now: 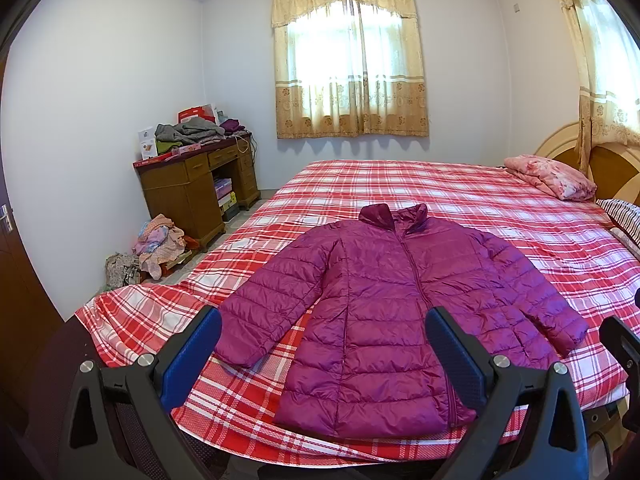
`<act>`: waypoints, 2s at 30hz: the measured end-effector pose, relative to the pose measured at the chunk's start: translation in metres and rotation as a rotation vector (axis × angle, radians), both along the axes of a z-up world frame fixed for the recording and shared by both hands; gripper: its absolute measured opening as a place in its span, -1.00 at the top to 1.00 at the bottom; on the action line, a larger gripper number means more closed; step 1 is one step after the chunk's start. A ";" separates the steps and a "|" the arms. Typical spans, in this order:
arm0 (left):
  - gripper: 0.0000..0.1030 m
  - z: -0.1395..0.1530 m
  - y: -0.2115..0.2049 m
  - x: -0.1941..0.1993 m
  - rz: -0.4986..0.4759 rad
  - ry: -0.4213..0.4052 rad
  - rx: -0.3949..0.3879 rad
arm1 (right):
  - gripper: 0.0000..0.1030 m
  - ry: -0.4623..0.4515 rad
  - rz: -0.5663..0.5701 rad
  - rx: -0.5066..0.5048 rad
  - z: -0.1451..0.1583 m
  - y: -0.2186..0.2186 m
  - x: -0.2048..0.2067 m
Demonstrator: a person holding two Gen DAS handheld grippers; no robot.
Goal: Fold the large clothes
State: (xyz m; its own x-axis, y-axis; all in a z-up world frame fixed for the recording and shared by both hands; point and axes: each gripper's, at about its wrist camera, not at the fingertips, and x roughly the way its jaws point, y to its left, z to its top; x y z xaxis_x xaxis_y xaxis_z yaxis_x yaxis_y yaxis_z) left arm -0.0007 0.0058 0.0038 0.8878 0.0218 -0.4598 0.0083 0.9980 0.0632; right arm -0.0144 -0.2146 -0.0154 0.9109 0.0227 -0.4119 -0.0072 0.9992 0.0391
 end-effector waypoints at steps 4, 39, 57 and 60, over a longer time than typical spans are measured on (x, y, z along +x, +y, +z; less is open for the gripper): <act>-0.98 0.000 0.001 0.000 0.002 -0.001 0.000 | -1.00 0.000 0.000 0.001 0.000 -0.001 0.000; -0.98 -0.003 0.003 0.002 0.010 0.003 -0.002 | -1.00 0.001 -0.001 0.003 -0.001 -0.002 0.000; -0.97 -0.092 -0.027 0.108 -0.072 0.207 0.054 | -1.00 0.269 -0.286 0.174 -0.094 -0.148 0.078; -0.97 -0.106 -0.034 0.130 -0.068 0.225 0.071 | -1.00 0.289 -0.380 0.172 -0.111 -0.177 0.082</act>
State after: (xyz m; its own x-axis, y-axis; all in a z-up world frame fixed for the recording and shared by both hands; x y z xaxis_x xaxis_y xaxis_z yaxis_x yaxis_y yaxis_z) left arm 0.1293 -0.0279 -0.1022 0.7636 0.0048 -0.6457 0.0971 0.9877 0.1223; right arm 0.0671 -0.3919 -0.1269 0.7176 -0.1984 -0.6676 0.3906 0.9083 0.1500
